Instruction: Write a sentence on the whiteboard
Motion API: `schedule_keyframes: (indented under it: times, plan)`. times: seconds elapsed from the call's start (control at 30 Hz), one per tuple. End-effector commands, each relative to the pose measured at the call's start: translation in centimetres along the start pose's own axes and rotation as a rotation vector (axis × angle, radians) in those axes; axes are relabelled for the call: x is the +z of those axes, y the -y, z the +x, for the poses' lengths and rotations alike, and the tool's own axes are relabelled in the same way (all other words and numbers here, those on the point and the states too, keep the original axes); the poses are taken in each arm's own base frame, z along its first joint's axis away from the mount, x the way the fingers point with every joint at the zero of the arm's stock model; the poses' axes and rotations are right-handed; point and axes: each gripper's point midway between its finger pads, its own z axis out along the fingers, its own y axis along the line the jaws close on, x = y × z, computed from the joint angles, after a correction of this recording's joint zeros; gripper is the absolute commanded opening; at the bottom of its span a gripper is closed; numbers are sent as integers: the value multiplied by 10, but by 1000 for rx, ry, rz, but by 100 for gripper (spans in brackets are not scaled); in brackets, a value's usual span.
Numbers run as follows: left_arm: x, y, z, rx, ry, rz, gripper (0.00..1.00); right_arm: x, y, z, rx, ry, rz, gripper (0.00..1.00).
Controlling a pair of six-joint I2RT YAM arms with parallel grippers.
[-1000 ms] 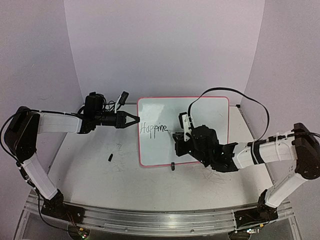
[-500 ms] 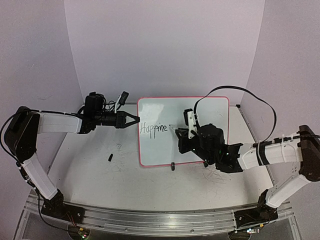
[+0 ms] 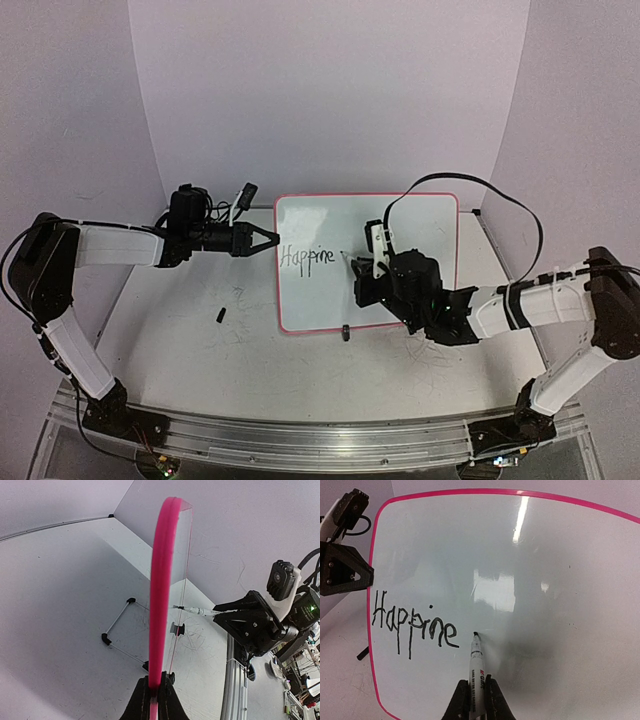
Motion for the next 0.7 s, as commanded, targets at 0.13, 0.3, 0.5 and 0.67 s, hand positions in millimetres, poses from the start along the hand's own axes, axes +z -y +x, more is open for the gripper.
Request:
schedule_keyframes:
  times: [0.13,0.3,0.5,0.67]
  plan:
    - [-4,28,-13,69,23,76,0,7,-5,-23,2,52,4,0]
    - [-4,28,-14,69,24,76,0,9,-9,-15,0,22,-22,0]
    - [-3,28,-14,70,23,78,0,7,-9,-7,3,-7,-26,0]
    - [-3,27,-13,69,21,79,0,6,-8,-1,4,-25,-29,0]
